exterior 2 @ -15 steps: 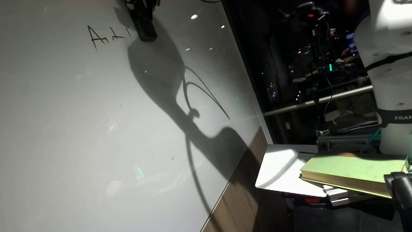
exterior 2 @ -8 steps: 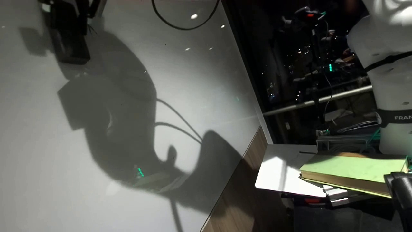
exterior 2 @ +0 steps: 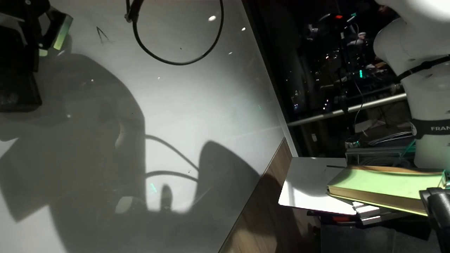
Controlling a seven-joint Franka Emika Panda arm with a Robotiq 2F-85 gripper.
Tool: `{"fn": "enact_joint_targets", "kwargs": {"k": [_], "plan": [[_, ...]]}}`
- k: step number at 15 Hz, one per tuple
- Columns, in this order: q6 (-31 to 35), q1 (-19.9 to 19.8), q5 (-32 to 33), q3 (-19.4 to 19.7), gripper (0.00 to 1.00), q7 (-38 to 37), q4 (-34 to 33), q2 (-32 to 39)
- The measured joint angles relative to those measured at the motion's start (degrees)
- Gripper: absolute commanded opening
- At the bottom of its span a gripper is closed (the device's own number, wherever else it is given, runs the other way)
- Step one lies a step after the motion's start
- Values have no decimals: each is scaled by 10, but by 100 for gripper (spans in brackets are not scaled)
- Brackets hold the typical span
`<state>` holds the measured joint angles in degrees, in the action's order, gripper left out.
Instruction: Use the eraser from the table to wipe the whiteboard.
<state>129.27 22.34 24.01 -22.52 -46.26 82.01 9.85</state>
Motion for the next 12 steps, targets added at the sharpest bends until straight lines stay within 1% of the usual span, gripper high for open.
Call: {"fn": "enact_joint_targets", "kwargs": {"k": [3, 7, 12], "plan": [[-27, 14, 0, 15, 29, 11, -14, 2], [-111, 14, -8, 36, 29, 58, -36, -13], [-193, -16, -18, 56, 29, 106, -38, -57]]}}
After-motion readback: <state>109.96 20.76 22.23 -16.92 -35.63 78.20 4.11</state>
